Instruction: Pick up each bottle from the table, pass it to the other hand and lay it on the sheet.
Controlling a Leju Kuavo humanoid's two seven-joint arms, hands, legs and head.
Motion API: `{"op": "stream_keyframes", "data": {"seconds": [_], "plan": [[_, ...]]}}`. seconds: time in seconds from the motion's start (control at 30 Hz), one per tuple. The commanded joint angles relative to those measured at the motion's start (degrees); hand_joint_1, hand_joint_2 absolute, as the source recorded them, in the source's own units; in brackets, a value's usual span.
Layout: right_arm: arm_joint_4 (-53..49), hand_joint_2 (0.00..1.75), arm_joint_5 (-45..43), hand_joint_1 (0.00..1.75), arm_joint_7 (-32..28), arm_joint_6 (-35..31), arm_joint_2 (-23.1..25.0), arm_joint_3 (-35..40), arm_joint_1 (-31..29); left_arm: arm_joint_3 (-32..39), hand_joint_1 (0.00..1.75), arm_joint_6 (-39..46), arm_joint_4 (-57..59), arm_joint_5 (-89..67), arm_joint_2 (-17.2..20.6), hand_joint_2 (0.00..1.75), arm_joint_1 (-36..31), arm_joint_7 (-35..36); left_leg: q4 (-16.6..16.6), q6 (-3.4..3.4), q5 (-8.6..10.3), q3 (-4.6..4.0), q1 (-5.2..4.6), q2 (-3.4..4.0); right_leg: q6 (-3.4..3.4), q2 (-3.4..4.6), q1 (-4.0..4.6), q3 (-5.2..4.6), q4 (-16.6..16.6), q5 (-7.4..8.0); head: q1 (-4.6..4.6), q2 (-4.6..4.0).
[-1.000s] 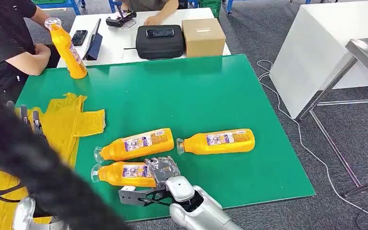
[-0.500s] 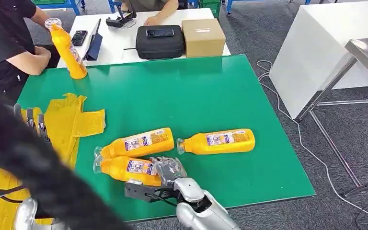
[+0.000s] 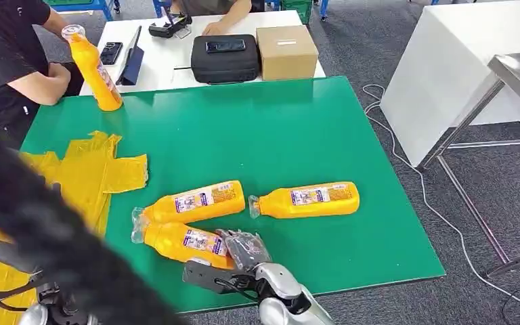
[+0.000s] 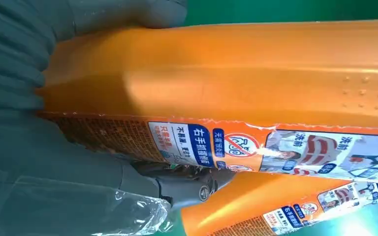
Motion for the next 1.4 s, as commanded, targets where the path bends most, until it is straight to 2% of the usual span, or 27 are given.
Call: {"op": "stream_keyframes", "data": {"seconds": [0.03,0.33,0.47,0.73,0.93,1.2,1.33,1.37,1.4], "plan": [[0.69,1.75,-0.43,1.75,-0.08,0.42,-1.9,0.79,0.95,1.2,0.0,0.47,0.85,0.17,0.82,0.0,-0.09,-0.06,-0.08,-0.07,0.02,0.02,0.06,-0.04,0.0,-0.12,0.06,0.06,-0.13,0.02,0.0,0.0],[4.7,1.75,-1.24,1.75,-2.84,0.27,-1.45,0.24,-1.45,2.53,0.0,0.05,1.87,0.38,0.71,0.0,1.05,-2.38,-0.1,-0.1,0.02,0.04,0.04,0.02,-0.03,-0.05,0.03,0.06,-0.12,0.03,0.0,0.02],[6.22,1.75,-2.42,1.75,-4.63,-2.27,-0.47,-1.18,-2.99,3.62,0.0,-0.11,2.27,0.3,0.11,0.0,0.67,-2.73,-0.08,-0.08,0.02,0.02,0.04,0.04,-0.02,-0.02,0.03,0.04,-0.1,0.04,0.0,0.0],[4.87,1.75,-6.96,1.75,-8.24,-7.79,-0.77,-3.24,-4.86,2.25,0.0,-0.12,6.96,0.45,1.17,0.0,-2.7,-3.86,-0.06,-0.08,0.06,-0.08,0.03,-0.07,-0.01,-0.15,0.02,-0.02,-0.09,0.03,0.0,0.0],[-0.1,1.75,-9.56,1.75,-11.13,-11.55,-0.82,-3.66,-5.13,2.33,0.0,0.11,5.68,-0.01,1.23,0.0,-2.62,-3.92,-0.01,-0.05,0.02,-0.17,0.0,0.0,-0.01,-0.05,-0.02,-0.12,-0.01,0.0,0.0,0.0],[-1.23,1.75,-10.45,1.75,-12.31,-12.64,-0.91,-3.61,-5.84,2.03,0.0,0.19,5.22,-0.12,1.23,0.0,-2.28,-3.9,-0.01,-0.06,0.03,-0.3,0.02,-0.04,-0.02,-0.09,-0.01,-0.26,-0.02,0.0,0.0,0.0],[-1.82,1.75,-11.96,1.75,-13.93,-14.23,-1.01,-2.87,-10.28,1.07,0.0,-0.02,6.97,-0.18,1.51,0.0,-3.8,-3.87,0.05,-0.08,0.01,-0.39,0.02,0.05,-0.02,-0.03,0.0,-0.36,0.03,0.01,0.0,0.0],[-1.88,1.75,-12.38,1.75,-14.15,-14.53,-0.62,-3.06,-11.41,1.0,0.0,0.0,7.98,-0.18,1.5,1.75,-4.71,-3.86,0.04,-0.07,0.02,-0.41,0.01,0.04,-0.01,-0.04,-0.01,-0.37,0.04,0.02,0.0,0.02],[-1.56,1.75,-12.47,1.75,-14.17,-14.58,-0.01,-3.03,-13.25,0.99,0.0,0.17,9.36,-0.04,1.39,1.75,-6.16,-3.42,0.06,-0.06,0.04,-0.49,0.0,0.01,-0.01,-0.05,-0.02,-0.45,0.06,0.03,0.0,0.0]]}}
